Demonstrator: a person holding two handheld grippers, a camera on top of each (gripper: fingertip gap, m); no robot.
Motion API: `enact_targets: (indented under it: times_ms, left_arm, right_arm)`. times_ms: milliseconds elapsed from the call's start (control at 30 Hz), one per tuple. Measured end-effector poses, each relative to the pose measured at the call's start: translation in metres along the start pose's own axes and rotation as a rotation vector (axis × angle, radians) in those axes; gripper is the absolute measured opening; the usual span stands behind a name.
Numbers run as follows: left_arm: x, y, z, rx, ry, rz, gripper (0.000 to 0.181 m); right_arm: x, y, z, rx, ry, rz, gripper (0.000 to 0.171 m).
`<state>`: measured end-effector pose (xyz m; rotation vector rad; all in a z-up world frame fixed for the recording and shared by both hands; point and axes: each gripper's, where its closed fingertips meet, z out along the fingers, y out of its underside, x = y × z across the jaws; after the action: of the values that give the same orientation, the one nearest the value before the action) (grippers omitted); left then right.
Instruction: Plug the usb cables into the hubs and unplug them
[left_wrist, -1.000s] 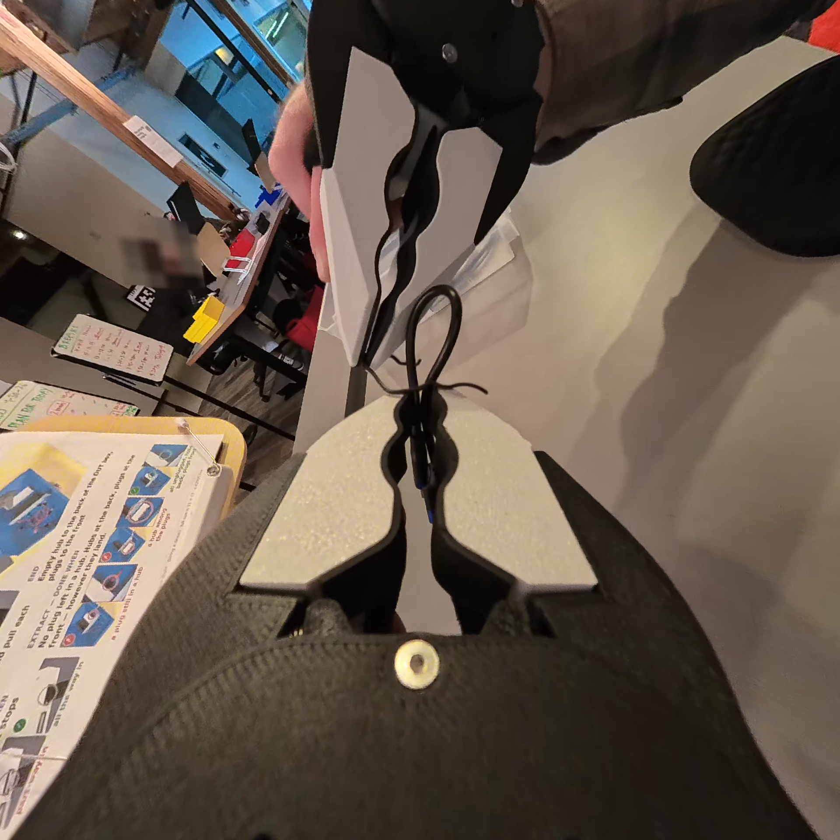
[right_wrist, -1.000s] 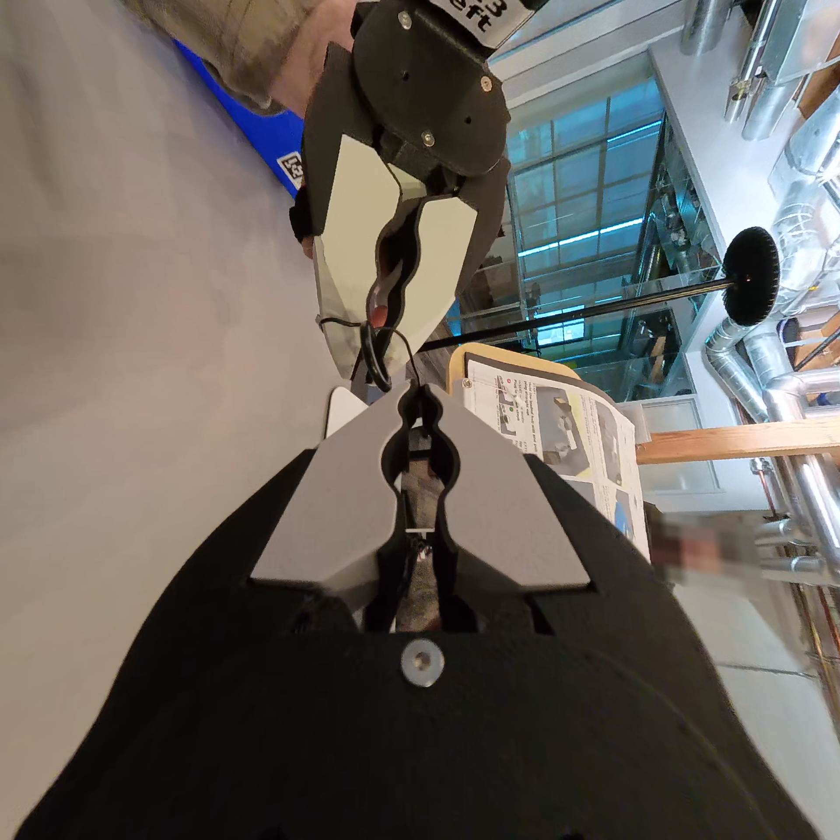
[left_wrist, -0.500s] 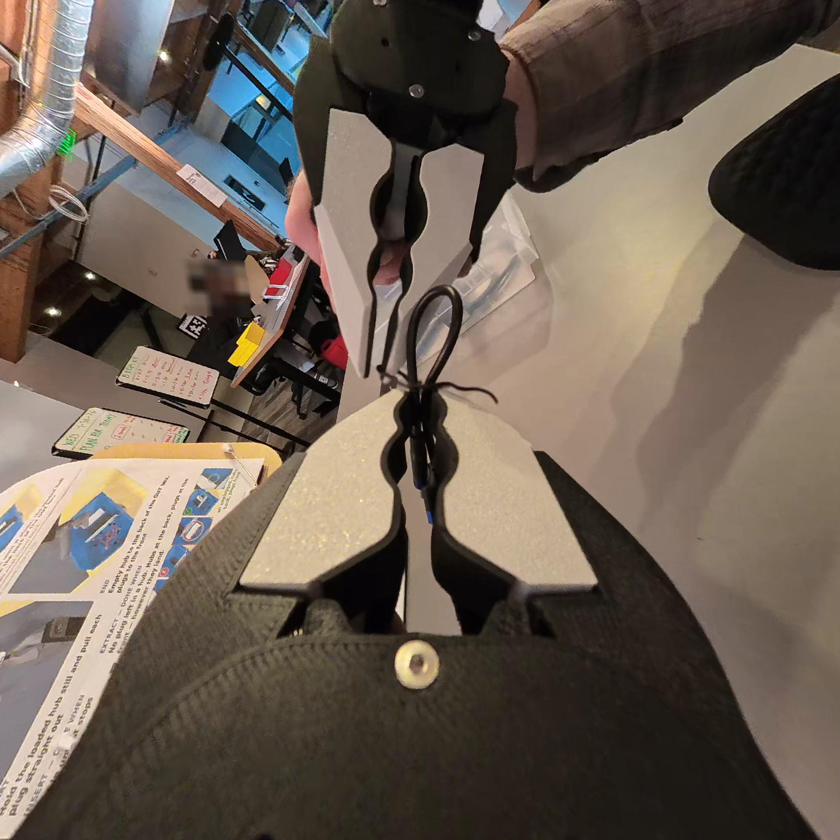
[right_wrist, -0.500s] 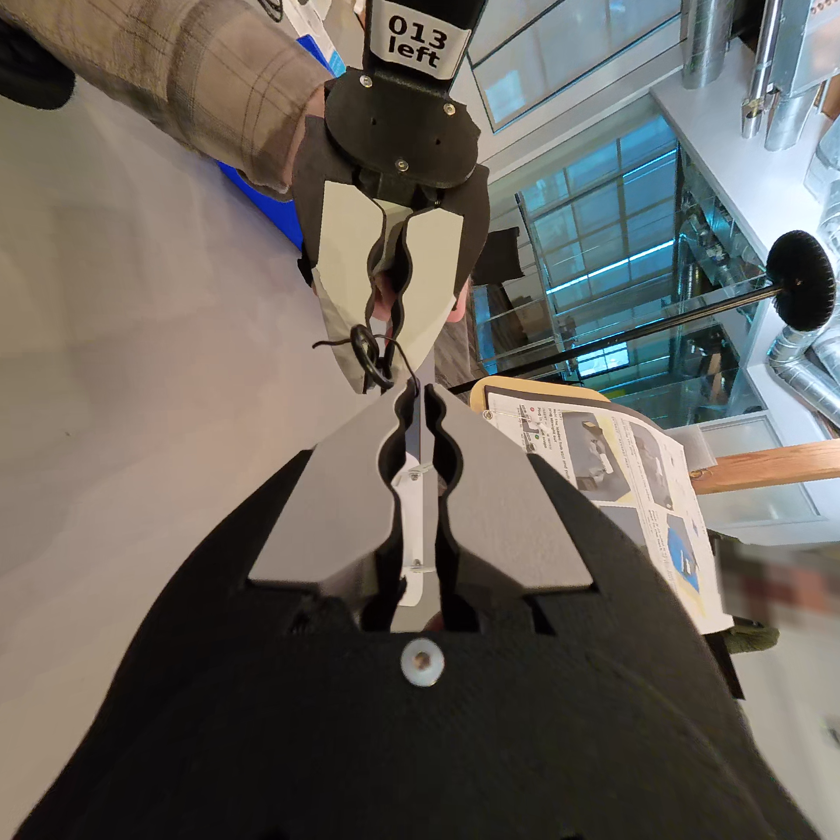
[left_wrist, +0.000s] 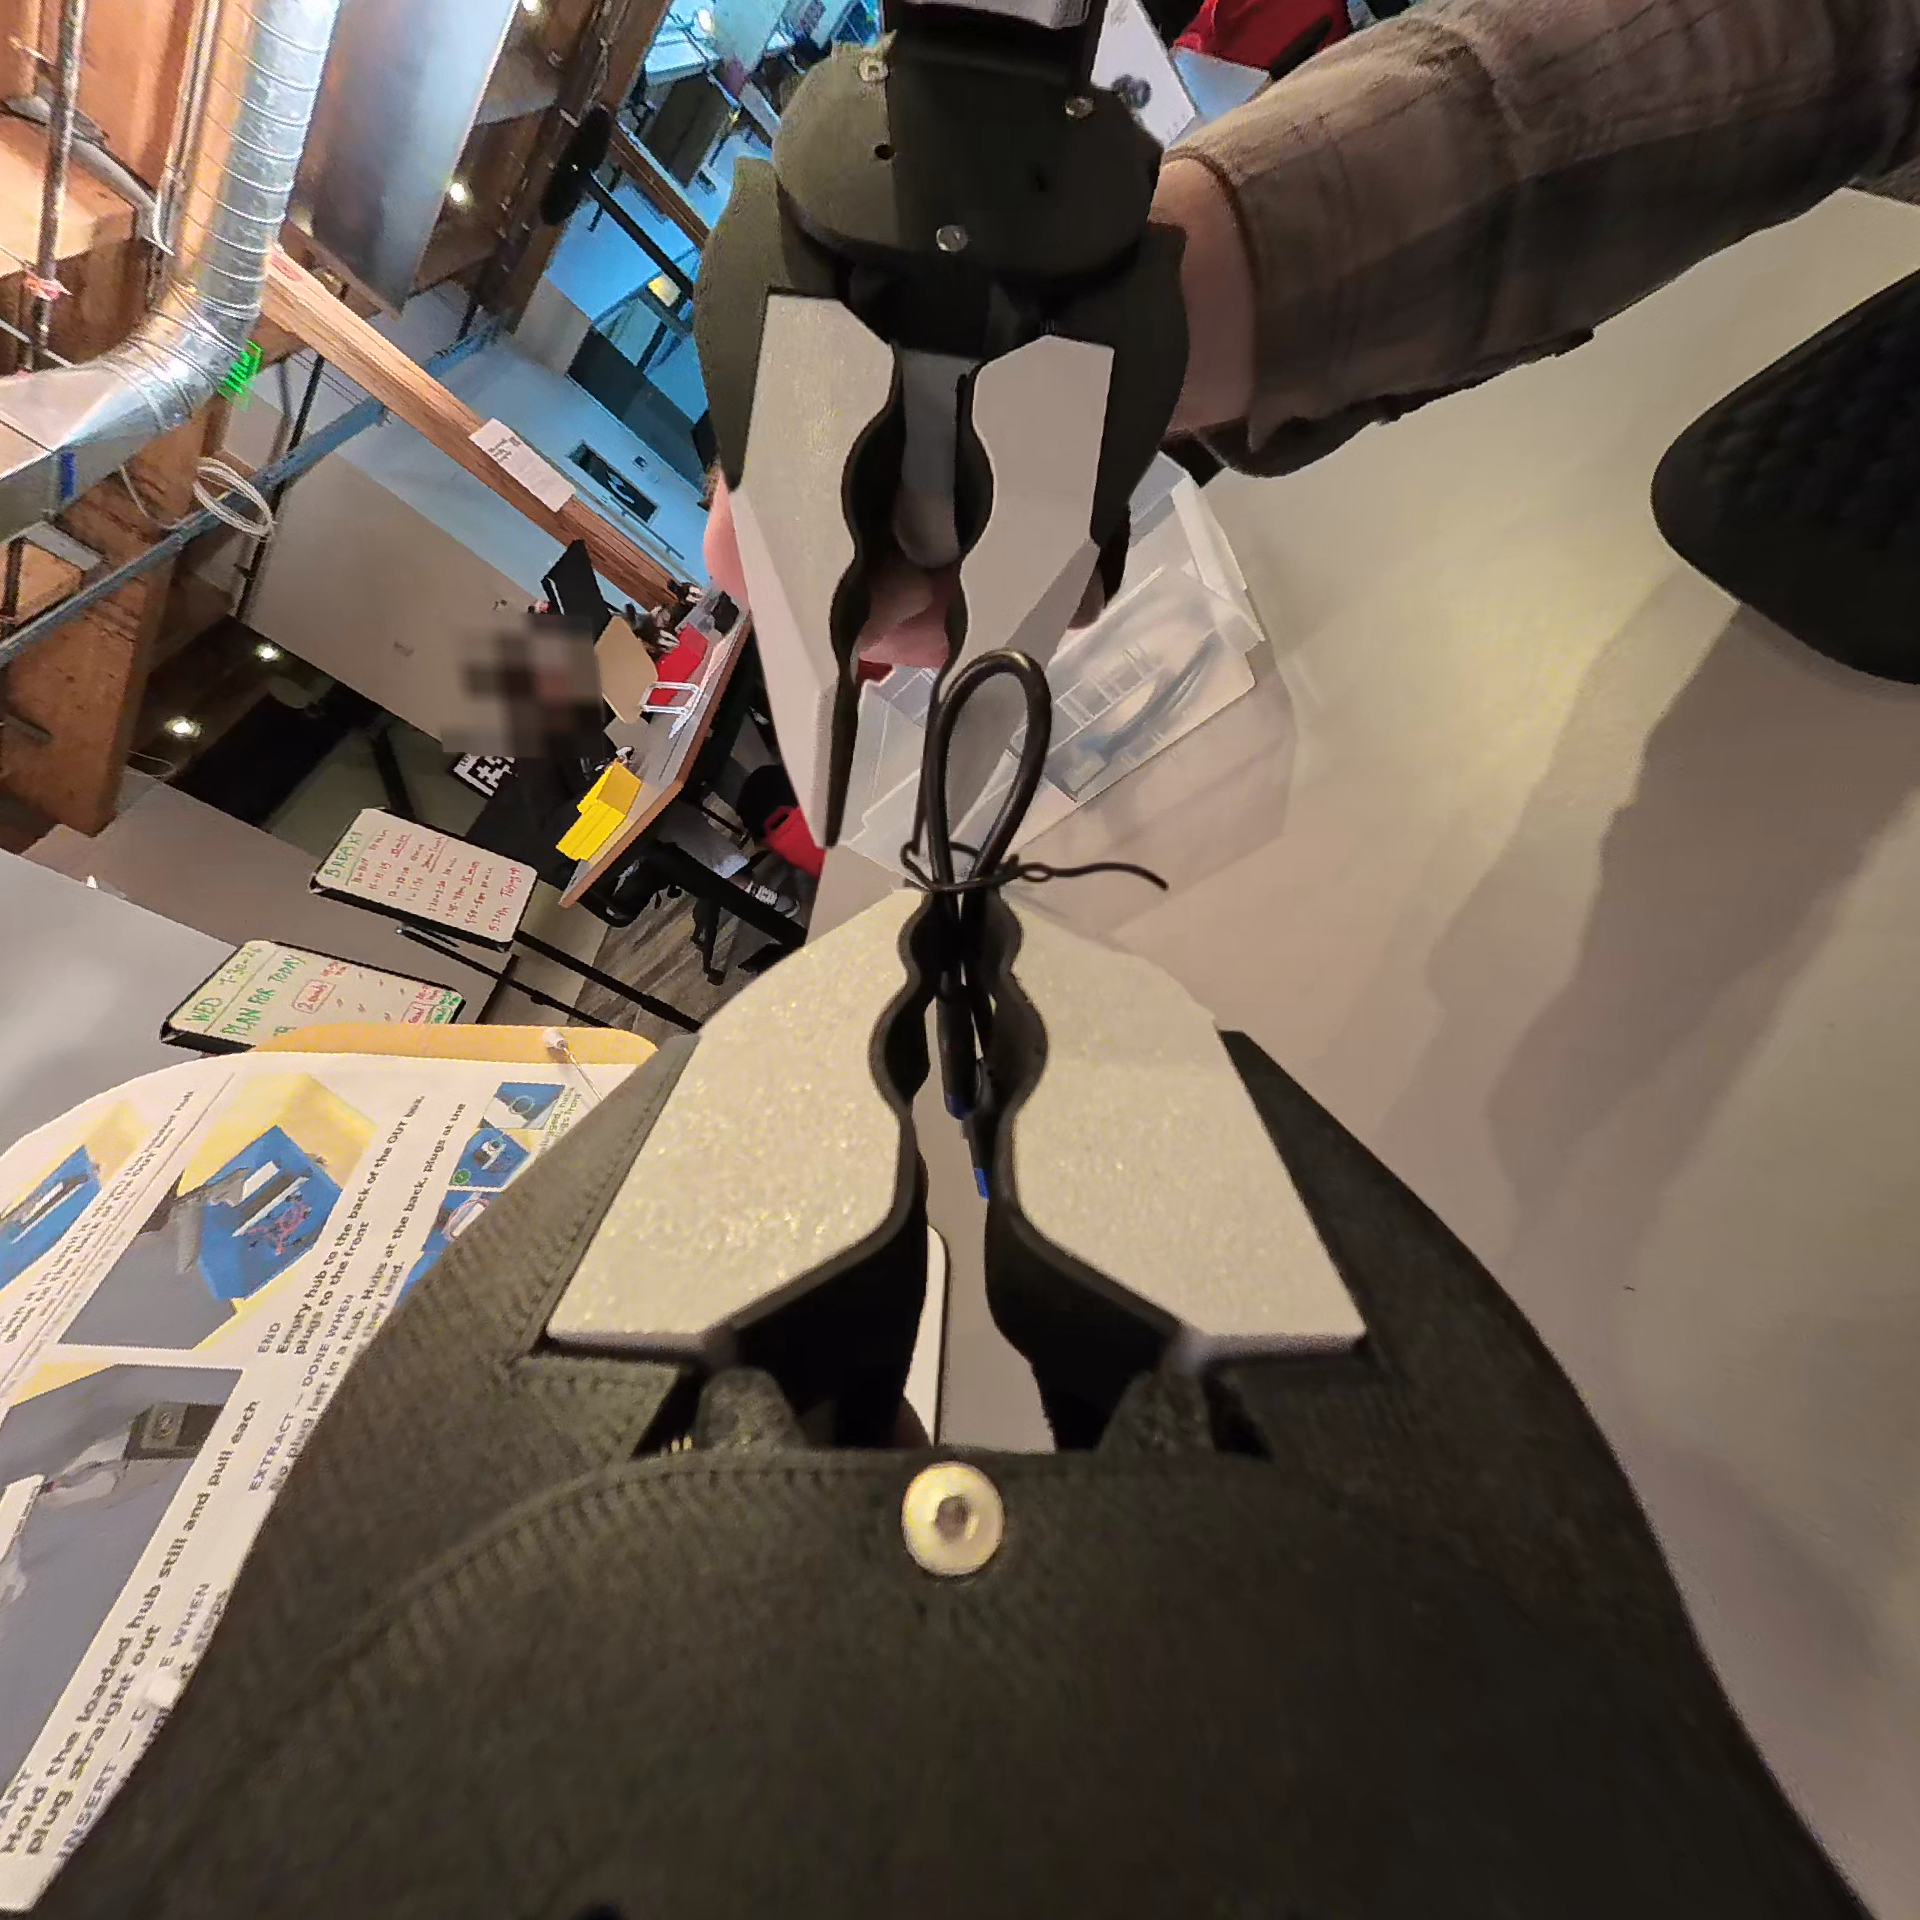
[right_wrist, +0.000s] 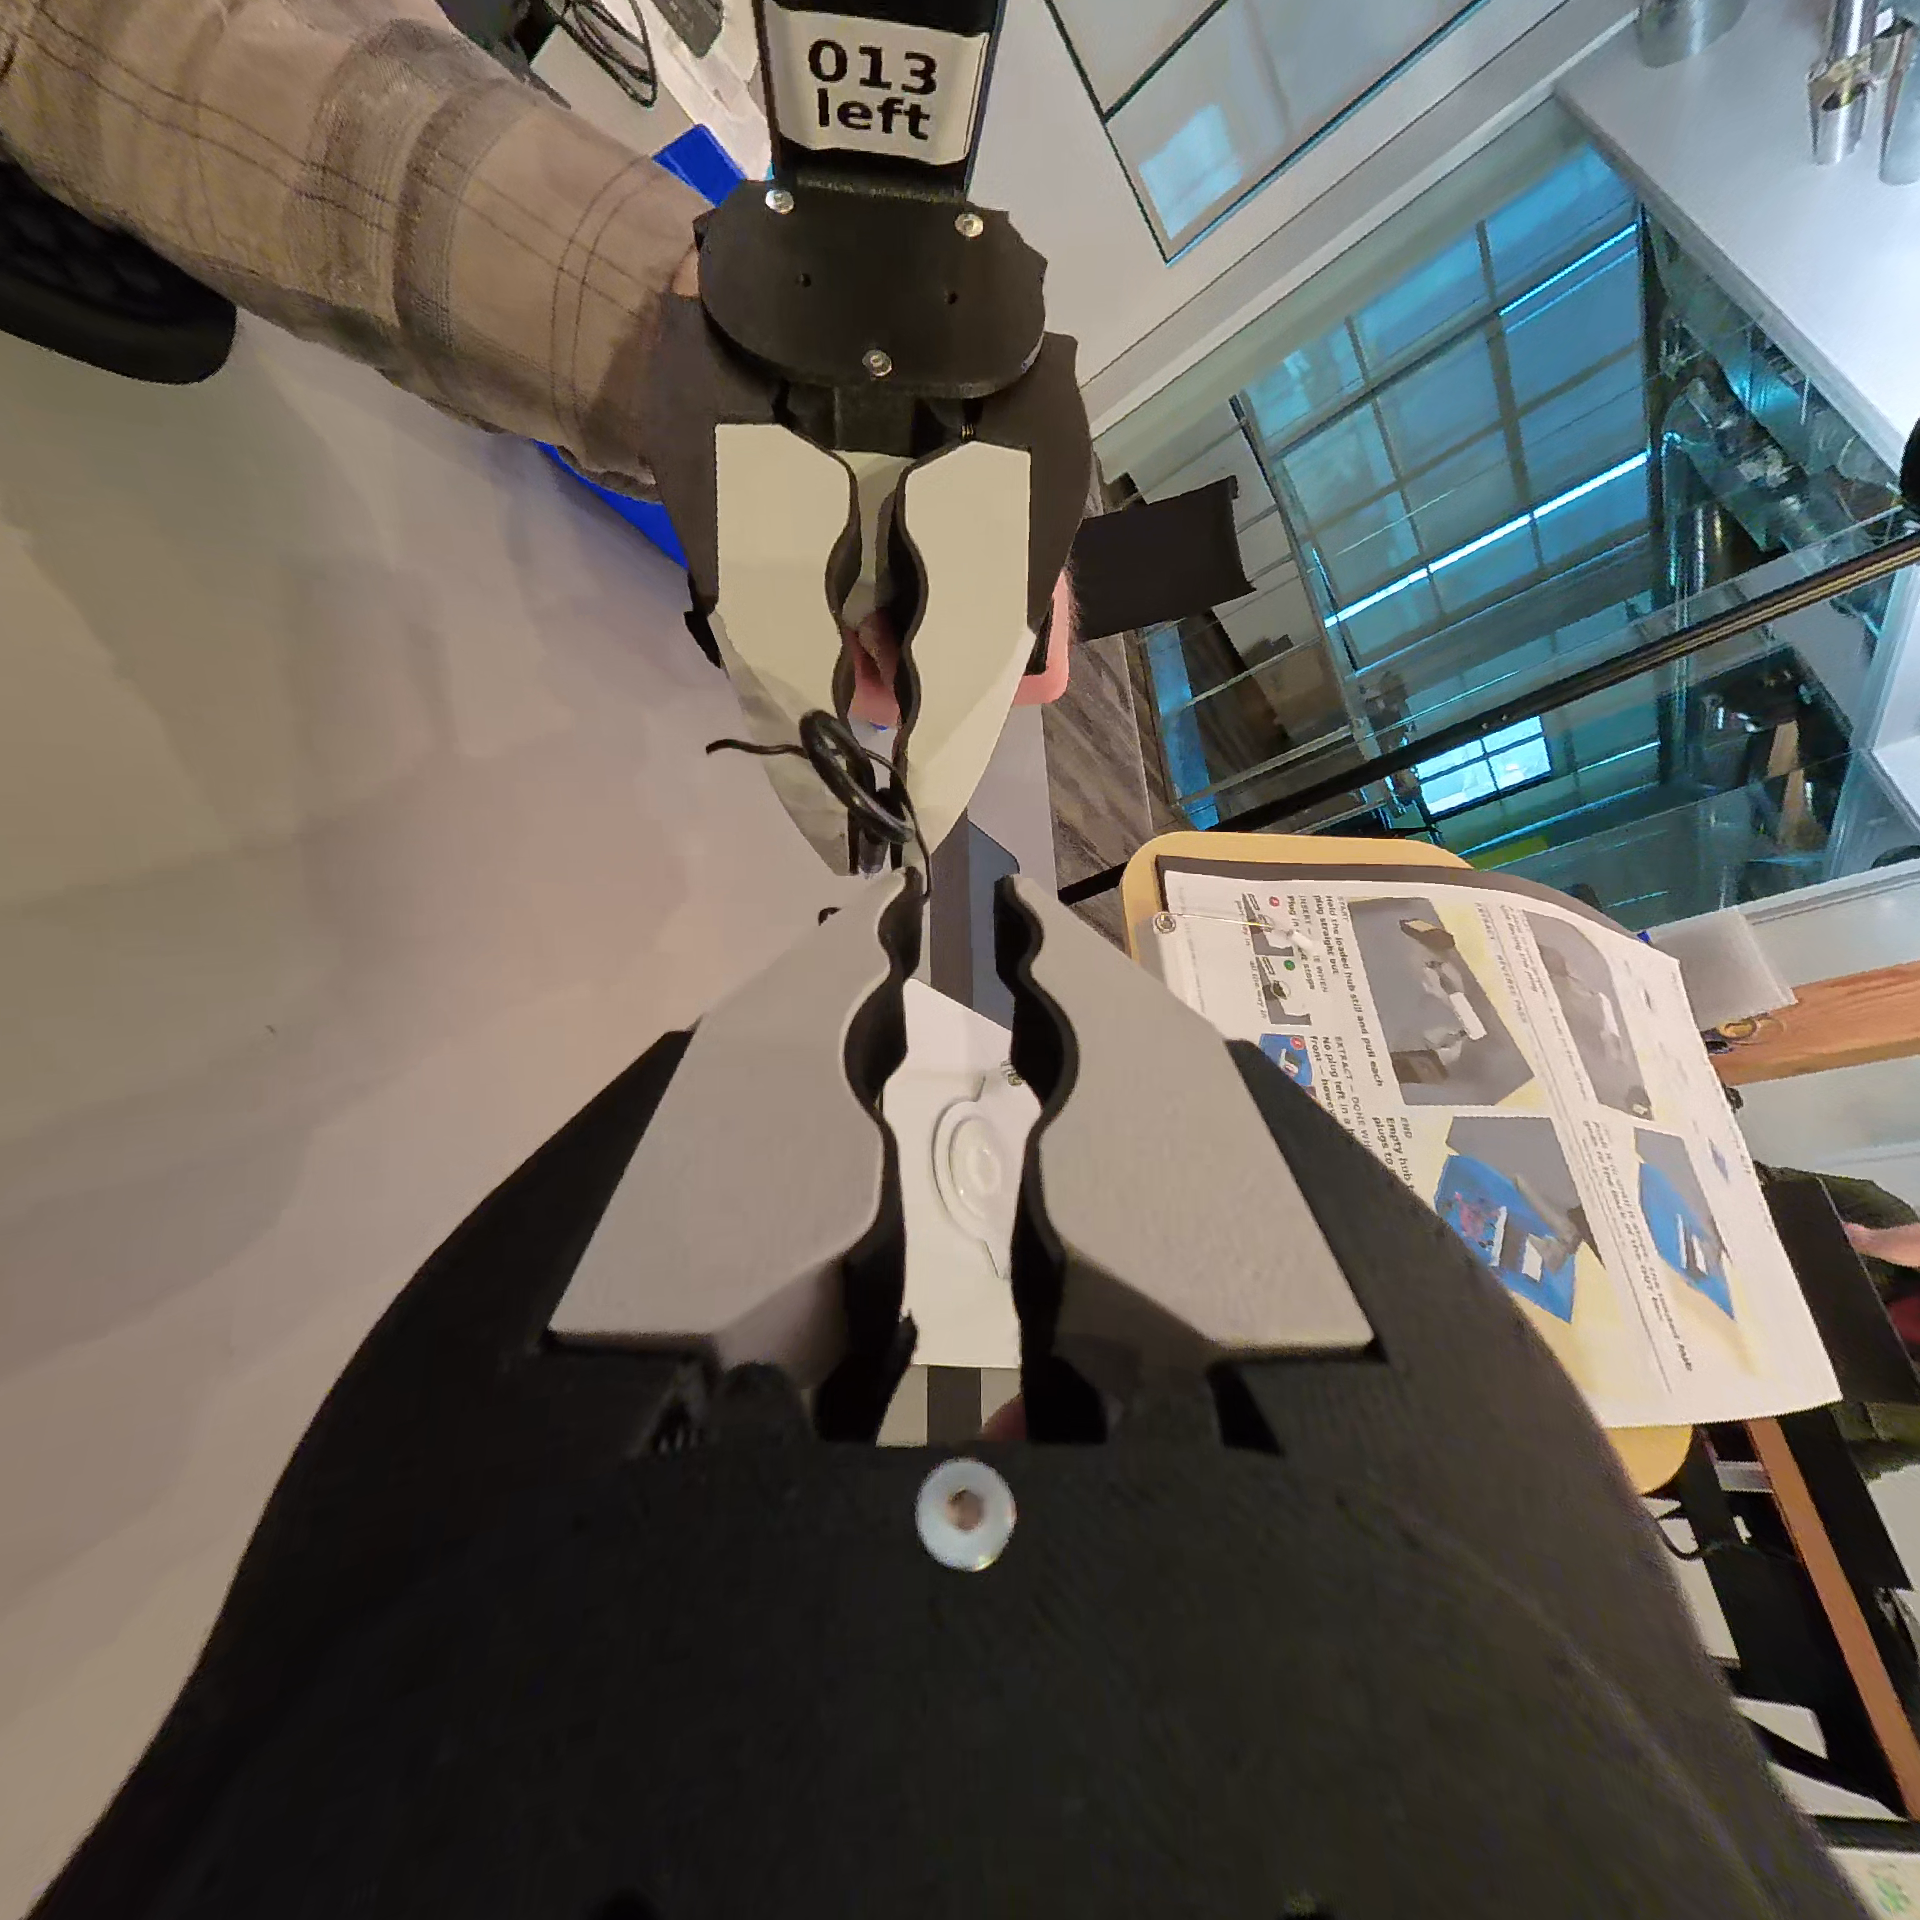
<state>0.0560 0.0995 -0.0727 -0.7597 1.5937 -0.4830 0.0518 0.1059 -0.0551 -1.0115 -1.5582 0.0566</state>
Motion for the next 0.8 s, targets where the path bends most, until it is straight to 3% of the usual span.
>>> enact_targets:
  times_ms: [600,733,800]
  left_arm:
    - [-0.017,-0.010,-0.003,0.036,-0.106,0.027,0.006]
    - [-0.029,-0.009,-0.005,0.019,-0.181,0.040,0.006]
    - [-0.037,-0.008,-0.006,0.006,-0.229,0.048,0.006]
  right_arm:
    - [0.012,-0.004,-0.004,0.017,0.030,0.144,0.017]
    - [0.017,-0.003,-0.013,0.027,0.040,0.322,0.028]
    - [0.014,-0.008,-0.015,0.049,0.040,0.461,0.048]
